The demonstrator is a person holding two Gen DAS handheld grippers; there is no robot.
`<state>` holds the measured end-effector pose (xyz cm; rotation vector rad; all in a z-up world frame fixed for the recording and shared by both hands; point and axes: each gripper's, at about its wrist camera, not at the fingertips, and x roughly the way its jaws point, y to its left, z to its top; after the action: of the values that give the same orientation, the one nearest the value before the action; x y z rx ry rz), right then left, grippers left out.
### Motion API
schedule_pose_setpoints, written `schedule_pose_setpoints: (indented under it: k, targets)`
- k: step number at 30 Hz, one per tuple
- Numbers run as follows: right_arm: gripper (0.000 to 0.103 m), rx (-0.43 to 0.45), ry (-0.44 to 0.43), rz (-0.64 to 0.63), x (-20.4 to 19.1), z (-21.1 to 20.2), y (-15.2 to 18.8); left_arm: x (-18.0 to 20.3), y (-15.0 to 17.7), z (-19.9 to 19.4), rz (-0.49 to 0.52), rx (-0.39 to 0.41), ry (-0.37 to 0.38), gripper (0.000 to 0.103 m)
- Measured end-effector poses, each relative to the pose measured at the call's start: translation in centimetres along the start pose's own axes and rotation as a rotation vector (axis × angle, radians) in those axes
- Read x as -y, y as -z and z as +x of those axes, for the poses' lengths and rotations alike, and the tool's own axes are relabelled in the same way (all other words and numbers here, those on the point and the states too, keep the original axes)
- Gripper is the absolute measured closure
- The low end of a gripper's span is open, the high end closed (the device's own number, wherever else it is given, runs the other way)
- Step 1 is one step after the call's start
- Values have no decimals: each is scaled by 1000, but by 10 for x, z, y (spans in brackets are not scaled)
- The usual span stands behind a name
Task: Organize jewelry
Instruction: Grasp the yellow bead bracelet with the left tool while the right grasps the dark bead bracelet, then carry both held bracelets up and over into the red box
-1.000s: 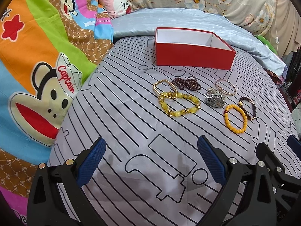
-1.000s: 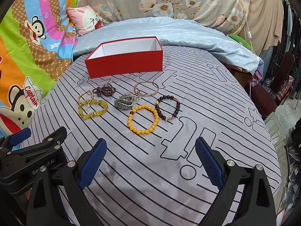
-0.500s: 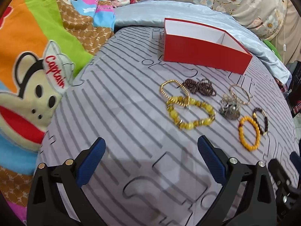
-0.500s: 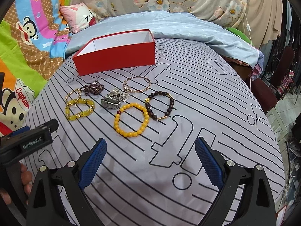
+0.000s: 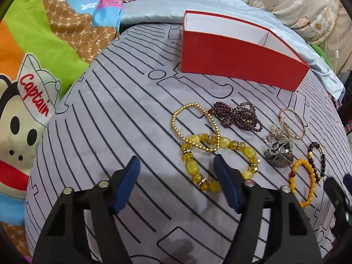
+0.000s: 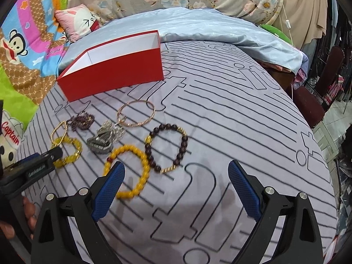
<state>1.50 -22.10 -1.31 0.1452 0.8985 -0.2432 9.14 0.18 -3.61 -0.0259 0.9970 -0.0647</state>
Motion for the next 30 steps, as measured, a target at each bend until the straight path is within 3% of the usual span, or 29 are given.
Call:
schedule_pose_setpoints:
  k: [4,9,12,18,25,30]
  targets:
    - [20,-11,1,6,5,16,-14,2,-3,0,9,3,19,52]
    - [38,-48,-10,17,12,30,-19,2,-2,-3,6,-2,62,83]
    - [47,-66,-13,11,13,36,-18,3,-1,-3,16,-7,81,90]
    - [58,-56,-2,-12,11,37,-17,4,3,-6,8,-28,147,93]
    - [95,-53,-33,-16,11,36,-16,6,6,-11,3,-42,186,94]
    - [96,-61,-62,0,13,32,-14,9,7,-22,10,-37,225,94]
